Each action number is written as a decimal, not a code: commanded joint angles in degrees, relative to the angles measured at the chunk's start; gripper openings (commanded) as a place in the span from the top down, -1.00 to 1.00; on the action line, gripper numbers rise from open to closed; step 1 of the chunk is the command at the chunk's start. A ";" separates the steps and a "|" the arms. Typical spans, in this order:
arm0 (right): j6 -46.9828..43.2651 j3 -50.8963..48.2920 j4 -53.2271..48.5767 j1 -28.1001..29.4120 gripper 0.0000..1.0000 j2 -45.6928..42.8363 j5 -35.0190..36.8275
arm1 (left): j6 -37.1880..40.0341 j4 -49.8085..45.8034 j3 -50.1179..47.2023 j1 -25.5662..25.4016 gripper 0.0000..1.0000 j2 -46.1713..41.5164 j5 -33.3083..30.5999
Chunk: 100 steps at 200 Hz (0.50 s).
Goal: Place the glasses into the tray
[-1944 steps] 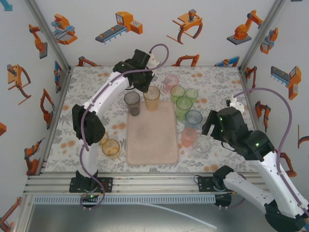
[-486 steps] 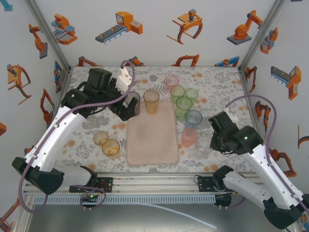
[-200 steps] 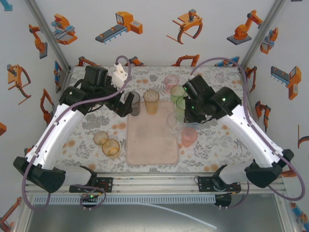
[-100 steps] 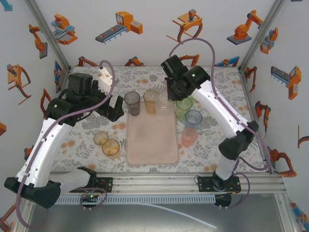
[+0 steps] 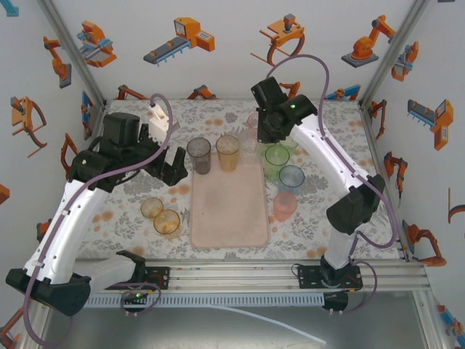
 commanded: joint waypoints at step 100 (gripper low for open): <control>2.56 -1.19 4.94 -2.44 1.00 4.53 -0.57 | -1.69 1.51 -0.96 0.85 -0.94 -1.21 2.92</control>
